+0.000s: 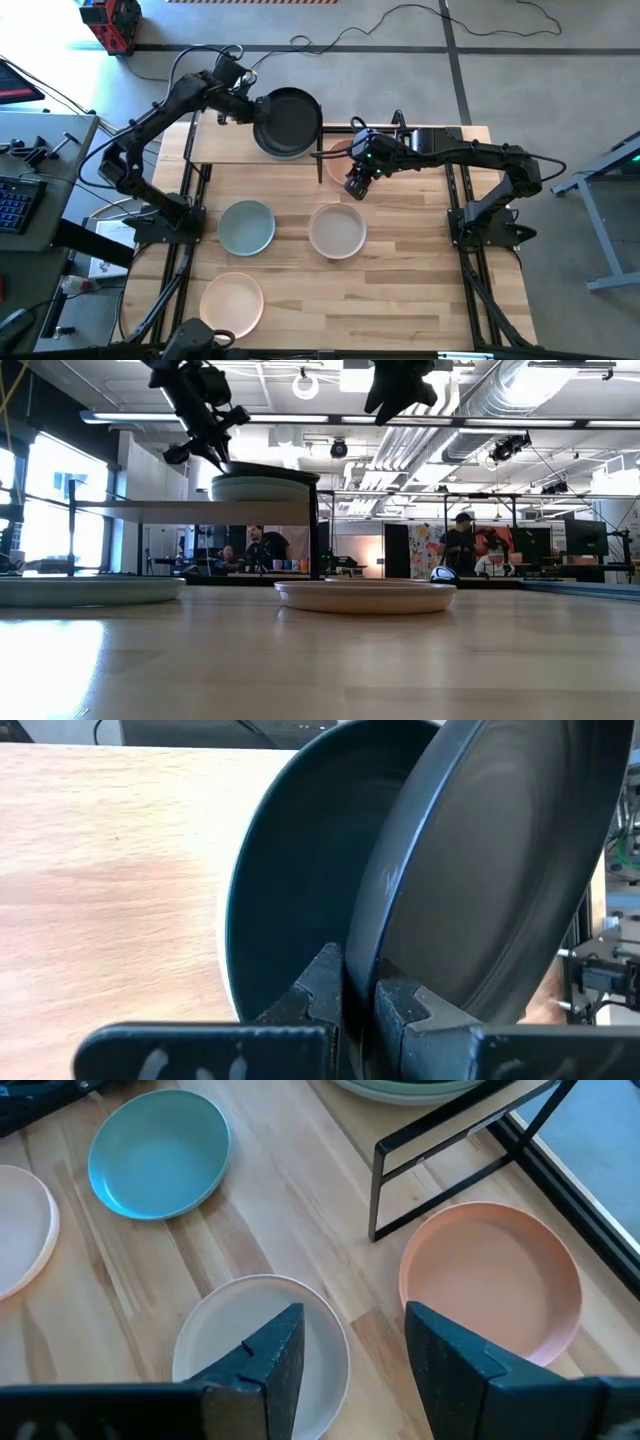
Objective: Place and stack plates onto a shelf
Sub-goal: Stack the black plate on top of the dark blue plate on the shelf
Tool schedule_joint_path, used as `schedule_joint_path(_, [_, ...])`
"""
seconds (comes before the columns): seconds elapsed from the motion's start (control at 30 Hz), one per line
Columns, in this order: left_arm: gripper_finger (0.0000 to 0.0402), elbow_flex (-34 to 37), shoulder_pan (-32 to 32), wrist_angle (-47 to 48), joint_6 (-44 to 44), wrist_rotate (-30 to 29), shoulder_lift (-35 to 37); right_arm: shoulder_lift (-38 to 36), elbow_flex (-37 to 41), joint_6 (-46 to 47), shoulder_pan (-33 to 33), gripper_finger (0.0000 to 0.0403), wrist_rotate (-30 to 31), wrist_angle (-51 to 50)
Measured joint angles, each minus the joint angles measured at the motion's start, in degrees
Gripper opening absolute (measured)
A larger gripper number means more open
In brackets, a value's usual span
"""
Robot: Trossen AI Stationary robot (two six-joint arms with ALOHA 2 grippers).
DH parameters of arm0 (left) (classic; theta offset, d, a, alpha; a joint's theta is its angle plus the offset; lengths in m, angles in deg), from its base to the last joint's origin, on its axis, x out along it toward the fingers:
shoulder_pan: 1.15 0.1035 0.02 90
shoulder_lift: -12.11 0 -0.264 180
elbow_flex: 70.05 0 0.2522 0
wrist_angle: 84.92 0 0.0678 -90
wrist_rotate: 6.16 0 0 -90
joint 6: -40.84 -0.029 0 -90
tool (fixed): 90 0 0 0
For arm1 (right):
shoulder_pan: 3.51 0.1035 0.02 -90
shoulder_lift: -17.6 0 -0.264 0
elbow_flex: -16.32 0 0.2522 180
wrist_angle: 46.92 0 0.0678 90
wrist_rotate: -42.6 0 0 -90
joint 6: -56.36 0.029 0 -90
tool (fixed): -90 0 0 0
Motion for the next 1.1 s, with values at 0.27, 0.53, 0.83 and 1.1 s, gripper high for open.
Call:
schedule_joint_path(0.27, [0.0008, 0.00, 0.00, 3.13, 1.03, -1.48, 0.29, 0.00, 0.00, -2.53, 0.00, 0.0154, -0.46, 0.00])
schedule_joint_path(0.53, [0.0008, 0.00, 0.76, 3.69, 1.69, -1.94, 0.14, 0.02, 0.00, -3.87, 0.00, 0.0154, -0.63, -0.02])
schedule_joint_path(0.83, [0.0034, 0.00, 0.70, 3.85, 0.60, -2.22, 0.14, 0.02, 0.00, -3.83, -0.25, 0.0154, -0.61, -0.02])
schedule_joint_path(1.1, [0.0075, 0.00, 0.68, 3.86, 0.62, -2.64, 0.14, 0.02, 0.00, -3.60, -0.25, 0.0154, -0.59, -0.02])
